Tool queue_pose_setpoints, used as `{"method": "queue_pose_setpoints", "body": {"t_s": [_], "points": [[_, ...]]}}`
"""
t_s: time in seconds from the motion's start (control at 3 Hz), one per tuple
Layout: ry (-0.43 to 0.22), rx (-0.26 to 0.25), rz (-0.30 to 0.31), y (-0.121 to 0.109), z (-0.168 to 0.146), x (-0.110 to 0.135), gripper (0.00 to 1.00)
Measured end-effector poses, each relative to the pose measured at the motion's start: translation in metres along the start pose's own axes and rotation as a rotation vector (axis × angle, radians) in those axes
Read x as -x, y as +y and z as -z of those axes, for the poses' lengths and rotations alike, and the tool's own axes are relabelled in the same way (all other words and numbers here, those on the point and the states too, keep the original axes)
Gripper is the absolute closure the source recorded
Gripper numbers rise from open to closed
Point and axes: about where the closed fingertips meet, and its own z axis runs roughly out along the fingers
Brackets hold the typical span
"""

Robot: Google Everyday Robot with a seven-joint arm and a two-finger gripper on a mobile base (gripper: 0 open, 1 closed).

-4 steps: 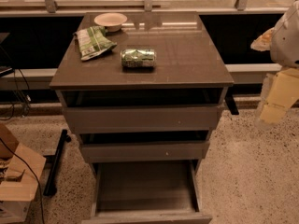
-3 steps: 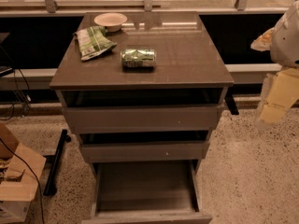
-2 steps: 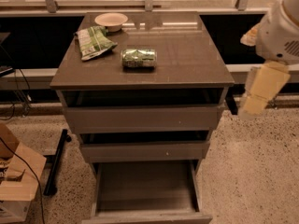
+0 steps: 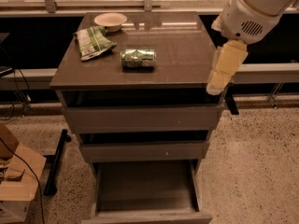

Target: Place green can into bottom drawer

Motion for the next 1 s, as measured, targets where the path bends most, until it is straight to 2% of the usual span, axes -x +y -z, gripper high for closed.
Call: {"method": "queue_pose_setpoints", "body": {"t_s": [0.33, 0.67, 1.0], "points": [[-0.005, 0.002, 0.013, -0.001, -0.005, 0.006, 0.0], [-0.021, 0.009, 0.055, -0.004, -0.023, 0.028, 0.0], [-0.08, 0.027, 0.104, -0.022, -0.055, 0.063, 0.0]]}}
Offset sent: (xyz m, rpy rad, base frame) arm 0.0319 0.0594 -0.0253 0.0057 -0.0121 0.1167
